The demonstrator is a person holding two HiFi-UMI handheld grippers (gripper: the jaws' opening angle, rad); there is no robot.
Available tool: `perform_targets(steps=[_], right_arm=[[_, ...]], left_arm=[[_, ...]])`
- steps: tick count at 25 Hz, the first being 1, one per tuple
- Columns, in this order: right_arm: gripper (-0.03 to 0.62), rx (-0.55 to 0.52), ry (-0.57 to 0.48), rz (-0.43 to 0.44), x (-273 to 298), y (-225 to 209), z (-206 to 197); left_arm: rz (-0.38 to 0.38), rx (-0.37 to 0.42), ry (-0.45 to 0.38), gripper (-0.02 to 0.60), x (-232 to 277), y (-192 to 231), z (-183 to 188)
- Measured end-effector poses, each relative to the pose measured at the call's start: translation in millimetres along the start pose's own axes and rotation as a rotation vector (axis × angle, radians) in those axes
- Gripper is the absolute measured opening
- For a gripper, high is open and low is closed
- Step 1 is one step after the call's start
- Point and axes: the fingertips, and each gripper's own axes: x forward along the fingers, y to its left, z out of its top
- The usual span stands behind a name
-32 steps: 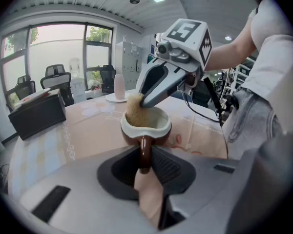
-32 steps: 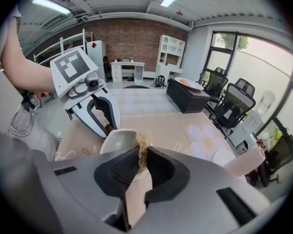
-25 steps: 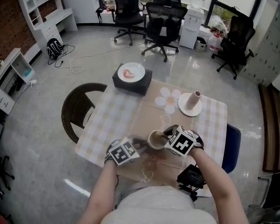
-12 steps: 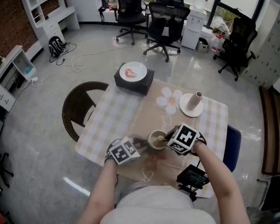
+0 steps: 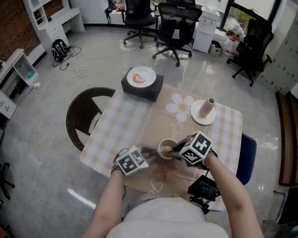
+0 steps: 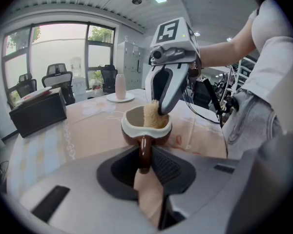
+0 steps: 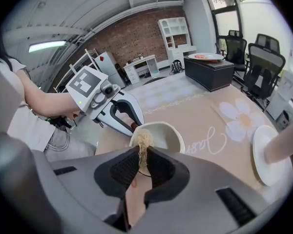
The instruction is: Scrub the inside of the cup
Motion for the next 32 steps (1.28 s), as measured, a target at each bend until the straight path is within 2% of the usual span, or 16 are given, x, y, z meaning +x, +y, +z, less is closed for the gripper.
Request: perform_targets(steps=[5,9,13,16,20,22,25,32], right_arm=[[0.048,-0.043,-0.078,-0.056,3.6,-6.2,3.7],[0.048,-0.104,-0.122,-0.163,2.8,-15.9,9.5],[0.048,-0.220,-0.112,-0.255,0.2,-20.3,14.0],[0.048,-0.247,-0.120,-0.289,-8.3,-21.6,20.1],[0.048,-0.291,-0.075,-0.332,-6.0,-24.2,16.0],[0.048,-0.264,-0.069,-0.301,-1.0,-22.1,12.8],[0.048,-0.208,-0.071,-0.211,3.2,-14.3,11.0],[0.048,-0.208,-0.020,-0.043,6.5,7.0,4.3]], left_arm=[[0.002,-0.002,-0.001,0.070,0.9,1.0,-1.4],[0.005,-0.002,-0.001,0.069,1.0,1.0,-1.5],[0.005,0.000,-0.001,0.069,2.0,1.6,-1.9],[0.003,0.000,0.000,0.069,1.5,1.6,-1.2],[-0.001,-0.004,-0.004,0.069,0.0,1.1,-1.8],[-0.001,-0.005,-0.005,0.069,0.3,0.9,-1.8],[-0.001,-0.005,-0.006,0.069,0.8,0.8,-2.1],[-0.002,-0.007,-0.010,0.069,0.3,0.9,-1.6]])
